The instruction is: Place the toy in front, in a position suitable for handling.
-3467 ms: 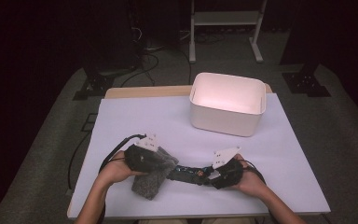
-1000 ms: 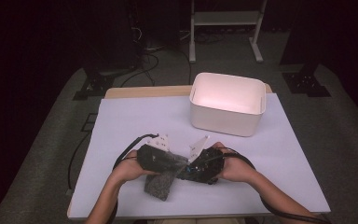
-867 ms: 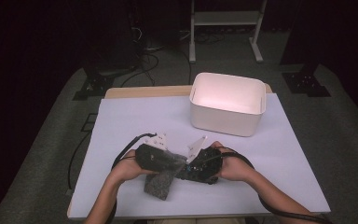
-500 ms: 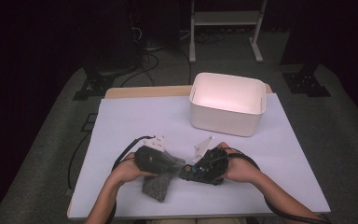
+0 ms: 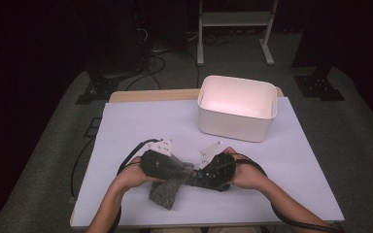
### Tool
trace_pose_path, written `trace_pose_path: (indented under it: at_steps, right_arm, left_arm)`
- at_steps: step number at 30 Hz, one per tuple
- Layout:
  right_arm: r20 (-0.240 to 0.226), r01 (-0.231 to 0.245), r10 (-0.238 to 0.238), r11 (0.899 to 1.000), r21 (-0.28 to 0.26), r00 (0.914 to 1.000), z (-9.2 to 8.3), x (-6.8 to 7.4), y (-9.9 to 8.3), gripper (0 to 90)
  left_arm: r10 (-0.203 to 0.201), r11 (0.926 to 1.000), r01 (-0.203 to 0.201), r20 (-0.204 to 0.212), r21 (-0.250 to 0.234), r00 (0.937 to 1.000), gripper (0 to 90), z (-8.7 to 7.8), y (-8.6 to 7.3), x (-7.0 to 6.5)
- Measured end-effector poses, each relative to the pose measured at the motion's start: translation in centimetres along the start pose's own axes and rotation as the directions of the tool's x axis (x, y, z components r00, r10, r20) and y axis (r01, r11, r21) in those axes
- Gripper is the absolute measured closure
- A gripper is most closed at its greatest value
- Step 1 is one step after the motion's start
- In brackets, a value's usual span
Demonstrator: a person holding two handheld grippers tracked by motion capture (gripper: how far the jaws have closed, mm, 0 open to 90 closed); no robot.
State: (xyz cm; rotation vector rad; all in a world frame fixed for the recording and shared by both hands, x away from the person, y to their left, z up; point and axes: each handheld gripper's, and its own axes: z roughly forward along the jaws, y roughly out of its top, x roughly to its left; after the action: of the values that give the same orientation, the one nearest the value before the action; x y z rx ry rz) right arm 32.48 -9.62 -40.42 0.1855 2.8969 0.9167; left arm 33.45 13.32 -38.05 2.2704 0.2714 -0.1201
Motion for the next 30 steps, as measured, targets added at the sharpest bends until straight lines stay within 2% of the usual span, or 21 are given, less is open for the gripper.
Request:
trace_pose_path:
  at_steps: [4,6,8,12,17,20,23,26,30]
  right_arm:
    - [0.003,0.001,-0.001,0.998,-0.068,1.0000,-0.4,-0.2,0.8,57.5]
    - [-0.002,-0.008,0.008,0.991,-0.131,1.0000,-1.1,-0.3,1.1,57.5]
    - [0.004,-0.015,0.016,0.987,-0.161,0.9999,-1.6,-0.3,0.9,57.4]
    - [0.020,-0.033,0.038,0.978,-0.205,0.9991,-2.1,0.0,-0.5,57.4]
    - [0.022,-0.087,0.095,0.970,-0.229,0.9953,-2.3,0.2,-3.4,57.3]
    - [0.024,-0.108,0.119,0.955,-0.278,0.9926,-2.8,0.4,-4.6,57.3]
    - [0.043,-0.106,0.123,0.953,-0.282,0.9915,-3.2,0.6,-5.0,57.2]
    - [0.040,-0.109,0.125,0.951,-0.288,0.9913,-3.8,0.6,-5.4,57.0]
    - [0.055,-0.083,0.101,0.962,-0.260,0.9934,-4.6,1.1,-5.4,56.9]
  left_arm:
    - [0.021,0.9995,-0.022,-0.017,-0.021,0.9996,81.4,-1.9,1.2,-0.3]
    - [0.049,0.9984,-0.050,-0.031,-0.027,0.9983,81.4,-2.7,2.2,-0.7]
    - [0.061,0.9978,-0.062,-0.038,-0.022,0.9974,81.4,-2.9,2.7,-0.9]
    - [0.062,0.9981,-0.062,-0.030,0.003,0.9976,81.3,-2.2,3.1,-1.0]
    - [0.063,0.9975,-0.063,-0.007,0.031,0.9980,81.3,-0.5,3.2,-0.9]
    - [0.062,0.9975,-0.062,0.010,0.033,0.9981,81.3,0.6,3.7,-0.8]
    - [0.085,0.9959,-0.085,0.014,0.032,0.9963,81.3,0.8,4.5,-0.9]
    - [0.100,0.9940,-0.100,0.009,0.044,0.9949,81.2,0.7,5.1,-1.1]
    - [0.097,0.9939,-0.097,0.009,0.051,0.9952,81.2,0.8,5.1,-1.3]
